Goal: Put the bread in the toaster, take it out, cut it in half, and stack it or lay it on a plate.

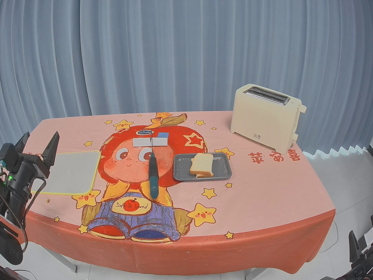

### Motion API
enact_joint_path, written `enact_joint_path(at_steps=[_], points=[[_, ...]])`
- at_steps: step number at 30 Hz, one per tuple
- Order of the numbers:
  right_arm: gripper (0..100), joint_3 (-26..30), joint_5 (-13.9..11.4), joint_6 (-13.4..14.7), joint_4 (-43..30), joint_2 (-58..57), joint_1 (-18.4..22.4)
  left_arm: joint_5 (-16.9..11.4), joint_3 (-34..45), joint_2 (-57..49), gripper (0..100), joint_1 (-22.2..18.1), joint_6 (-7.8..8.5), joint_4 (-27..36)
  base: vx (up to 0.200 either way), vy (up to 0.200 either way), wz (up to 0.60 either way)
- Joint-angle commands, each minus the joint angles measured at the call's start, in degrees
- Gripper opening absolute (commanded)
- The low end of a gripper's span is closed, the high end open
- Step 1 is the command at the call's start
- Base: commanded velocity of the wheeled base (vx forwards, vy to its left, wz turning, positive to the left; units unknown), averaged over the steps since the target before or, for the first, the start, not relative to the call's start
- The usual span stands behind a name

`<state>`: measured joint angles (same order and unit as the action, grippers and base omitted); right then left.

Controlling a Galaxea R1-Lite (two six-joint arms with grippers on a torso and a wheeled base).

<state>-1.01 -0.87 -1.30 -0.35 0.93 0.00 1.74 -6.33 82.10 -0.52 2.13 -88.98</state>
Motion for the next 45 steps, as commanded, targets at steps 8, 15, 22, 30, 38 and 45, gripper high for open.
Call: enact_joint_path(at_steps=[8,15,22,30,38,45], points=[[100,0.9,0.0,0.0,0.0,-0.9,0.0,0.1,6.3,-9.2,100,-1.7,0.42,2.6,0.0,0.0,0.0],[100,0.9,0.0,0.0,0.0,-0.9,0.0,0.1,6.3,-17.8,100,-1.7,0.77,13.8,0.0,0.0,0.0],[100,0.9,0.0,0.0,0.0,-0.9,0.0,0.1,6.3,-27.7,100,-1.6,0.33,26.6,0.0,0.0,0.0],[100,0.9,0.0,0.0,0.0,-0.9,0.0,0.1,6.3,-46.9,100,-1.8,-1.61,48.9,0.0,0.0,0.0],[100,0.9,0.0,0.0,0.0,-0.9,0.0,0.1,6.3,-62.0,100,-1.8,-1.61,65.7,0.0,0.0,0.0],[100,0.9,0.0,0.0,0.0,-0.9,0.0,-1.0,6.3,-80.8,100,-1.6,-1.25,89.4,0.0,0.0,0.0]])
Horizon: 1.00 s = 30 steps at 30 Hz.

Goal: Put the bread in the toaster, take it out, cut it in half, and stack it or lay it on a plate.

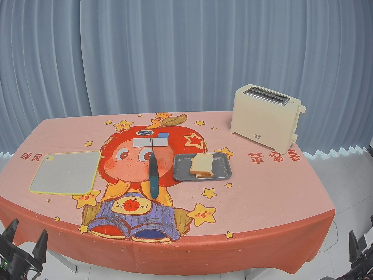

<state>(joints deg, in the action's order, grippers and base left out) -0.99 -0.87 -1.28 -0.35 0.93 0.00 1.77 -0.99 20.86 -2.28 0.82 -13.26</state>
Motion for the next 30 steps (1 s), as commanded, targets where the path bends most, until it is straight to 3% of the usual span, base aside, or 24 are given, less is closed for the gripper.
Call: enact_joint_path(at_steps=[1,9,17,30], points=[[100,0.9,-0.1,-0.1,0.0,-0.9,0.0,-1.2,0.7,-20.9,100,0.4,-0.29,15.0,0.0,0.0,0.0],[100,0.9,0.0,0.0,0.0,-0.9,0.0,-2.9,1.0,-20.9,100,1.7,0.33,13.6,0.0,0.0,0.0],[100,0.9,0.0,0.0,0.0,-0.9,0.0,-0.9,1.0,-20.9,100,1.6,-0.73,13.4,0.0,0.0,0.0],[100,0.9,0.0,0.0,0.0,-0.9,0.0,-2.7,0.9,-20.9,100,1.6,-0.47,13.6,0.0,0.0,0.0]])
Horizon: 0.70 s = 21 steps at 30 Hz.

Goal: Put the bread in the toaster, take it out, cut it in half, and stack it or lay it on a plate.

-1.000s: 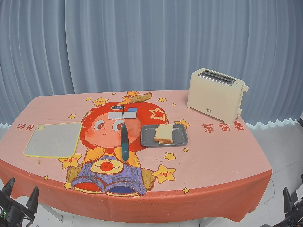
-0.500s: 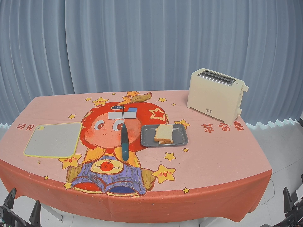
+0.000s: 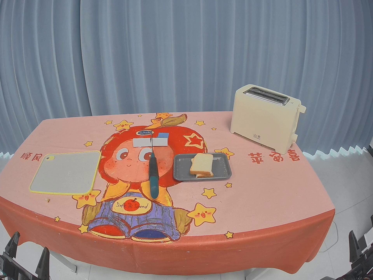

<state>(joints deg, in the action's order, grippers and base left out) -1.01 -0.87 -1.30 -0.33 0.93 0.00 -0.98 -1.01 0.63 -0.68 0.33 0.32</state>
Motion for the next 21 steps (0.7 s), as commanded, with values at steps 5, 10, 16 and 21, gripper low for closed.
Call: enact_joint_path(at_steps=[5,10,16,21], points=[[100,0.9,0.0,0.0,0.0,-0.9,0.0,0.1,1.0,-0.6,100,0.0,0.02,0.0,0.0,0.0,0.0],[100,0.9,0.0,0.0,0.0,-0.9,0.0,0.1,1.0,-0.6,100,0.0,0.02,0.0,0.0,0.0,0.0],[100,0.9,0.0,0.0,0.0,-0.9,0.0,0.1,1.0,-0.6,100,0.0,0.02,0.0,0.0,0.0,0.0],[100,0.9,-0.1,-0.5,0.0,-0.9,0.0,0.1,1.0,-0.6,100,0.0,0.02,0.0,0.0,0.0,0.0]])
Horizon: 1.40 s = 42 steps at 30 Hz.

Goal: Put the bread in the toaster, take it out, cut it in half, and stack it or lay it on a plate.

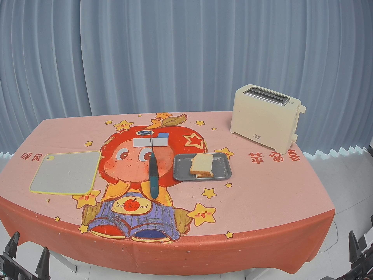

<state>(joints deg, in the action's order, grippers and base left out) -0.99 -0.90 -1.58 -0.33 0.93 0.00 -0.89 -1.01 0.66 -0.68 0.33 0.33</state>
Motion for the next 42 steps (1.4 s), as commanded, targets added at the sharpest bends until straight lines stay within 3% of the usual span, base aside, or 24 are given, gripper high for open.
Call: enact_joint_path(at_steps=[1,42], points=[[100,1.0,-0.1,0.2,0.0,-0.9,0.0,0.0,1.0,-0.7,100,0.0,0.02,0.0,0.0,0.0,0.0],[100,0.9,0.1,0.4,0.0,-0.9,0.0,0.0,1.0,-0.7,100,0.0,0.02,0.0,0.0,0.0,0.0]])
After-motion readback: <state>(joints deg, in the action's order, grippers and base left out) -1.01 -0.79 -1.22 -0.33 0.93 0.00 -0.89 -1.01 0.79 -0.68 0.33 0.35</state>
